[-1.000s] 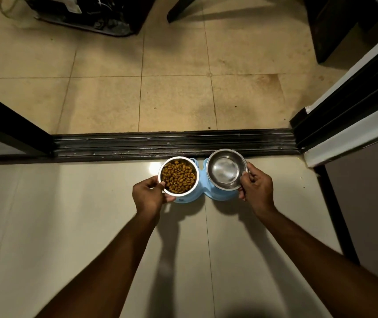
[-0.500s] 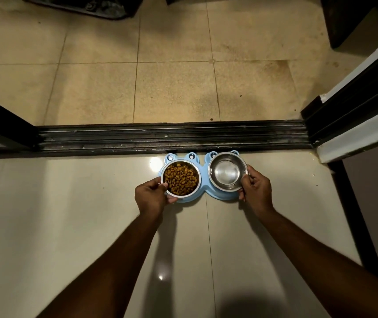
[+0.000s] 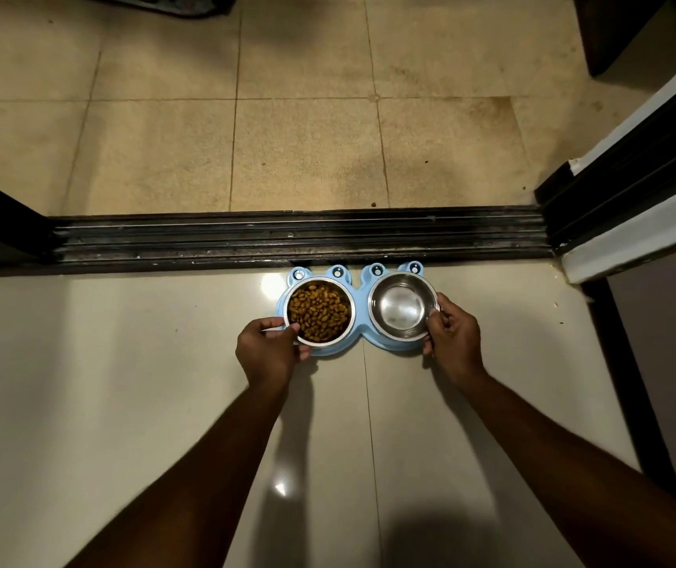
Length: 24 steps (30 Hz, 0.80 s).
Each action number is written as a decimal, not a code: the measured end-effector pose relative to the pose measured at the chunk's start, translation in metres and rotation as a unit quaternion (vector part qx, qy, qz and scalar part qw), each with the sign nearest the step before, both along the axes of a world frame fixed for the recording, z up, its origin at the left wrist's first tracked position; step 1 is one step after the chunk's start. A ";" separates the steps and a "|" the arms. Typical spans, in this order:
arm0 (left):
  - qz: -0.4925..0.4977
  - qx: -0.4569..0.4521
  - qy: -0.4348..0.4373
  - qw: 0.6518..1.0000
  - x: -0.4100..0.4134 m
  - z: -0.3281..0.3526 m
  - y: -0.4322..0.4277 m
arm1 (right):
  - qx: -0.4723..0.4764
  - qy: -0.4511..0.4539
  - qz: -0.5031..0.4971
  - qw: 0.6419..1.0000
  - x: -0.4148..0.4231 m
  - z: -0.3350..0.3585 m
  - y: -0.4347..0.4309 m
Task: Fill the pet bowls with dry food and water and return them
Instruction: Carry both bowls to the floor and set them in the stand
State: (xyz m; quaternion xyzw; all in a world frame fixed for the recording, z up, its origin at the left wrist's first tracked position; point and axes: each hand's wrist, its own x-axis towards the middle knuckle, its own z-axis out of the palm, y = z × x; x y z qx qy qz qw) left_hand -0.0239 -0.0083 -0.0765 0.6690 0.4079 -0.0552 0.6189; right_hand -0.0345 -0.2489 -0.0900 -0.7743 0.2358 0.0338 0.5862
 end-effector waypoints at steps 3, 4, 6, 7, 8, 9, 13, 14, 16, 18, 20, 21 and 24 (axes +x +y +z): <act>0.000 0.009 -0.002 1.000 0.001 -0.002 0.000 | -0.004 0.014 0.002 1.000 0.001 -0.001 -0.001; -0.001 0.012 -0.001 1.000 0.001 -0.002 -0.001 | -0.007 0.016 0.005 1.000 0.001 -0.001 -0.001; -0.002 0.017 0.002 1.000 0.001 -0.003 -0.001 | -0.012 0.017 0.006 1.000 0.001 -0.001 -0.002; -0.002 0.017 0.002 1.000 0.001 -0.004 -0.002 | -0.014 0.017 0.005 1.000 0.001 0.000 -0.001; -0.001 0.018 0.001 1.000 0.001 -0.004 -0.002 | -0.018 0.016 0.007 1.000 0.001 0.001 -0.001; -0.001 0.020 0.000 1.000 0.001 -0.005 -0.002 | -0.023 0.013 0.012 1.000 0.002 0.002 0.000; -0.004 0.033 -0.001 0.999 0.002 -0.005 -0.003 | -0.051 0.007 0.041 0.998 0.002 0.007 0.000; -0.005 0.037 0.000 0.999 0.002 -0.004 -0.003 | -0.055 0.010 0.042 0.998 0.003 0.007 -0.001; -0.004 0.043 0.002 0.999 0.002 -0.004 -0.004 | -0.058 0.017 0.043 0.997 0.004 0.008 -0.003; -0.003 0.045 0.005 0.999 0.002 -0.004 -0.004 | -0.068 0.026 0.056 0.996 0.004 0.010 -0.005; -0.006 0.049 0.009 0.999 0.002 -0.003 -0.005 | -0.081 0.033 0.075 0.993 0.006 0.010 -0.006; -0.008 0.051 0.010 0.999 0.003 -0.003 -0.005 | -0.083 0.035 0.080 0.993 0.008 0.009 -0.007; -0.012 0.058 0.011 0.998 0.003 -0.001 -0.005 | -0.077 0.039 0.089 0.992 0.013 0.006 -0.012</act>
